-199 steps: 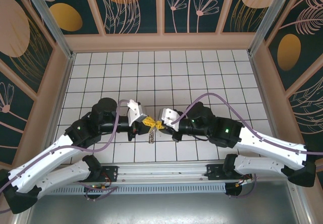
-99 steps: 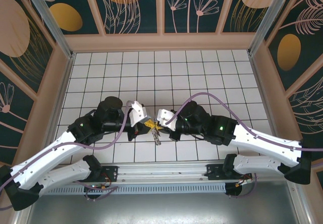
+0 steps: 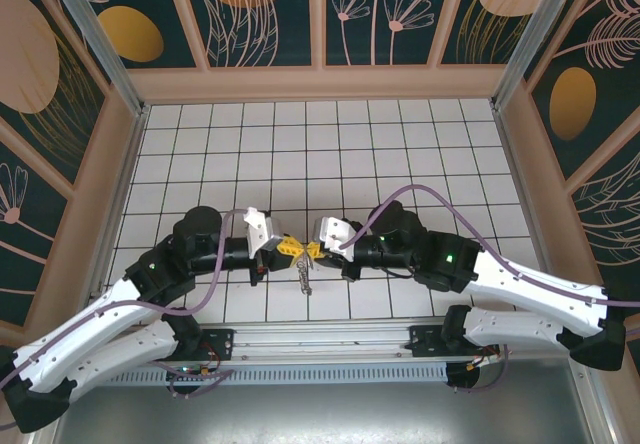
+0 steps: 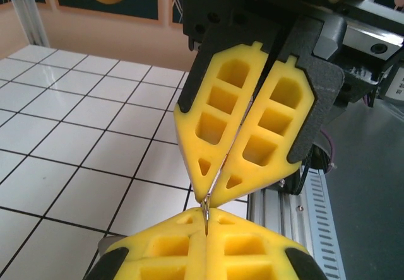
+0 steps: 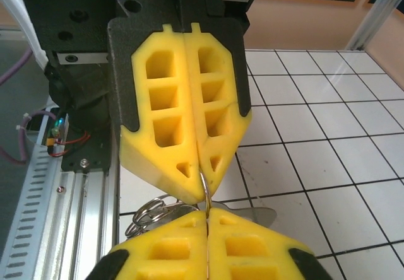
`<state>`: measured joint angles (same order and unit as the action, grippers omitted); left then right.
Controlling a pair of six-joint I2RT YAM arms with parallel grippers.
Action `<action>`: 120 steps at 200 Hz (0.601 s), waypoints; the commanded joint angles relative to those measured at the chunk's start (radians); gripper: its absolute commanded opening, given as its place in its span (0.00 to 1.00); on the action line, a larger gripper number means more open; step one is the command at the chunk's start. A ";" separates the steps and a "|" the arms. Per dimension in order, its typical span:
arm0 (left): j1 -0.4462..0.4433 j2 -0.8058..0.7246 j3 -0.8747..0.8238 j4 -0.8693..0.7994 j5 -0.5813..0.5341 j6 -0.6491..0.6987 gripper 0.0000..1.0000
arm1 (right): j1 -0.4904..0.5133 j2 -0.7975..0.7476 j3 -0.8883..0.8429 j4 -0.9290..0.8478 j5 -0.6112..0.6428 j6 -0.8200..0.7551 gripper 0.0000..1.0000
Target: Put the keys on the keyring
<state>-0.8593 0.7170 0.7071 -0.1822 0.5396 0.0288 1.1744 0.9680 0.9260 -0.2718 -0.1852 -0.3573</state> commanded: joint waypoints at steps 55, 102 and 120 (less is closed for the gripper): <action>-0.007 -0.052 -0.062 0.247 0.050 -0.076 0.00 | 0.001 -0.013 -0.039 0.111 -0.052 0.036 0.20; -0.007 -0.084 -0.109 0.347 0.080 -0.111 0.00 | 0.002 -0.014 -0.047 0.122 -0.048 0.043 0.21; -0.007 -0.098 -0.125 0.387 0.092 -0.127 0.00 | 0.002 -0.025 -0.049 0.123 -0.049 0.046 0.21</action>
<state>-0.8593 0.6468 0.5922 0.0322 0.5671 -0.0586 1.1740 0.9592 0.9001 -0.1905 -0.2214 -0.3305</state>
